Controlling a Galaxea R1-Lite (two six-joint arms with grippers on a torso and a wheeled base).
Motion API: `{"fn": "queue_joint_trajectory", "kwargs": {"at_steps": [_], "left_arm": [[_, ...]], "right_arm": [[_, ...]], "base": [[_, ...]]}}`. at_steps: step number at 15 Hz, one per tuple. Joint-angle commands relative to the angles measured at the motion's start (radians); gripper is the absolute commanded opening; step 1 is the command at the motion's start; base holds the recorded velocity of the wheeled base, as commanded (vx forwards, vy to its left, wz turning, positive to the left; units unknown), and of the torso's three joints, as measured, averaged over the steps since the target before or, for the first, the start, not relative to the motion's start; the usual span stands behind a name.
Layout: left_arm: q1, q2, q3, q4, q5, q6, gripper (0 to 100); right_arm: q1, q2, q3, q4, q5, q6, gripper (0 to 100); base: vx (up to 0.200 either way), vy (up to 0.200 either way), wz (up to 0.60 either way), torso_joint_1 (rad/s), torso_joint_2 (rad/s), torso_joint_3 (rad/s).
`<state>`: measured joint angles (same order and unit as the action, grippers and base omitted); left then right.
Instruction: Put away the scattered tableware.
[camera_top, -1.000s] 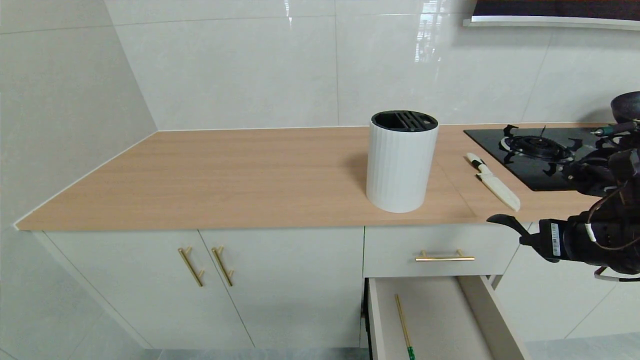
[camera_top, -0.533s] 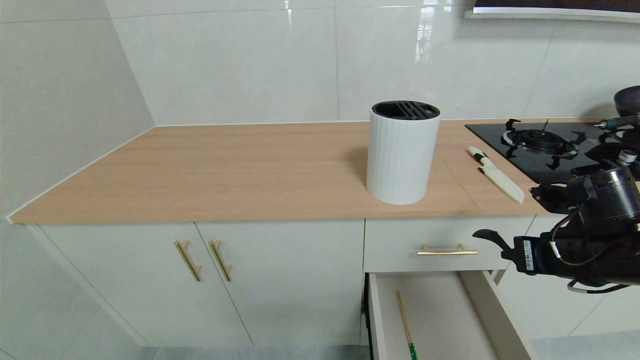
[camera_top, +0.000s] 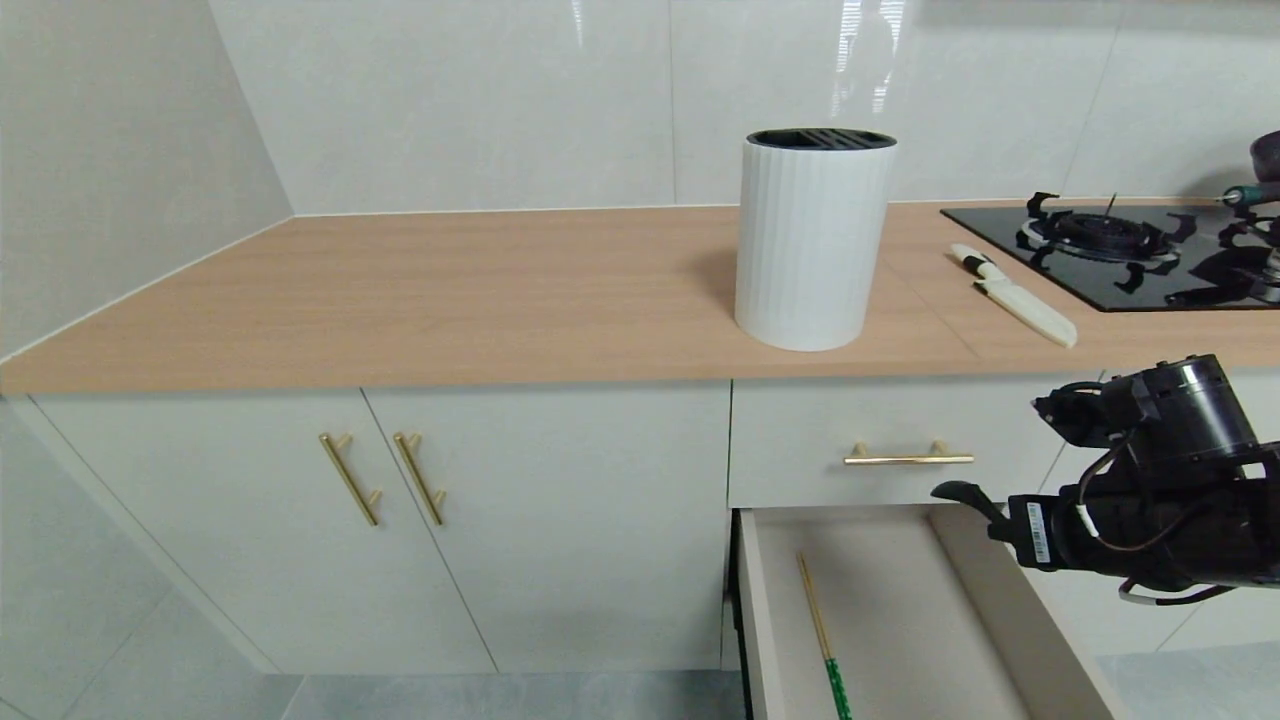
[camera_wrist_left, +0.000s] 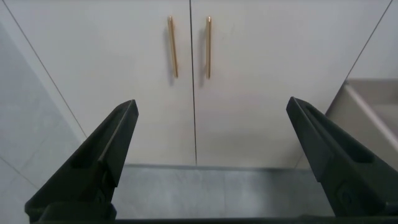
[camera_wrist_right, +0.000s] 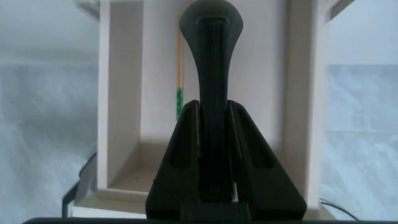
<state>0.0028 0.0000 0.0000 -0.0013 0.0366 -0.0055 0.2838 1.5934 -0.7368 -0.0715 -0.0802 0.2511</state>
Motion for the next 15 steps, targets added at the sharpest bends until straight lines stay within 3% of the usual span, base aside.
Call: {"fn": "queue_joint_trajectory", "kwargs": {"at_steps": [1, 6, 10, 15], "left_arm": [[0.0, 0.002, 0.0, 0.0, 0.0, -0.001, 100], [0.0, 0.002, 0.0, 0.0, 0.0, -0.001, 100], [0.0, 0.002, 0.0, 0.0, 0.0, -0.001, 100], [0.0, 0.0, 0.0, 0.0, 0.0, -0.001, 100]], "right_arm": [[0.009, 0.023, 0.002, -0.001, -0.001, 0.001, 0], [0.009, 0.091, 0.002, -0.008, -0.003, 0.002, 0], [0.009, 0.177, 0.027, -0.11, -0.053, 0.002, 0], [0.008, 0.201, 0.027, -0.131, -0.053, 0.002, 0]], "base": [[0.0, 0.0, 0.0, -0.188, 0.47, 0.271], [0.0, 0.0, 0.0, -0.18, 0.46, 0.282], [0.0, 0.0, 0.0, -0.135, 0.42, 0.282], [0.0, 0.0, 0.0, -0.023, 0.08, 0.041]]}}
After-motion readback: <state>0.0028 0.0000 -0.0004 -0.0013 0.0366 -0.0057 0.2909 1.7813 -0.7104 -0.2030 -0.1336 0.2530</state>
